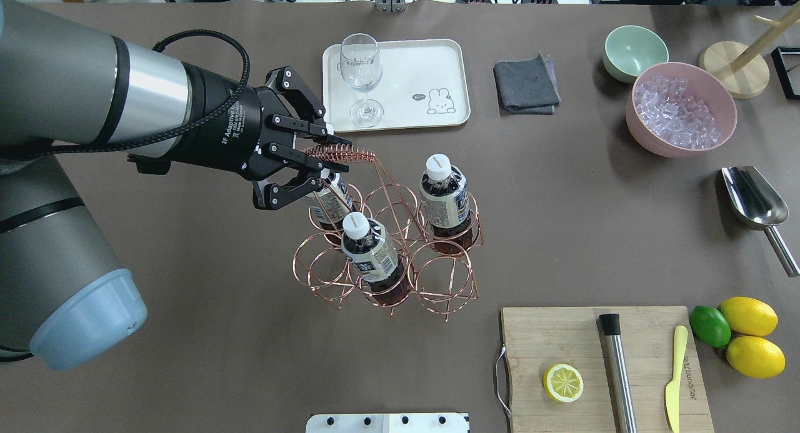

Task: Take tea from basket to plate

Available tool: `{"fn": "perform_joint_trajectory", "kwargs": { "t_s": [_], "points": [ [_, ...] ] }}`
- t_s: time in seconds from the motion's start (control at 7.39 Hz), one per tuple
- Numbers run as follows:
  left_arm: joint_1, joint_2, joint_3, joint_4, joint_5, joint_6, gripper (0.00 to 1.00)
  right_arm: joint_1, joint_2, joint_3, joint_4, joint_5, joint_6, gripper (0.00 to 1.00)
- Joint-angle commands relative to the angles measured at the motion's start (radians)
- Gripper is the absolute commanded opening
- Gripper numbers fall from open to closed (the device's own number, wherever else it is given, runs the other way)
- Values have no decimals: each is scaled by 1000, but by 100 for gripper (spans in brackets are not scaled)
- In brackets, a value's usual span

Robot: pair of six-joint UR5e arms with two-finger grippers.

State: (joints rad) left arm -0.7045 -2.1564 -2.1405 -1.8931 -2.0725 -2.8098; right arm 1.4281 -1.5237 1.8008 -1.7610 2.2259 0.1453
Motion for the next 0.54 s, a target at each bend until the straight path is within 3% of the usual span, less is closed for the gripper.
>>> {"fn": "perform_joint_trajectory", "kwargs": {
  "t_s": [0.0, 0.41],
  "points": [
    [25, -2, 17, -72, 63, -124, 0, 0, 2, -23, 0, 0, -1, 100],
    [71, 64, 16, -206, 170, -258, 0, 0, 13, -70, 5, 1, -1, 100]
  ]
}}
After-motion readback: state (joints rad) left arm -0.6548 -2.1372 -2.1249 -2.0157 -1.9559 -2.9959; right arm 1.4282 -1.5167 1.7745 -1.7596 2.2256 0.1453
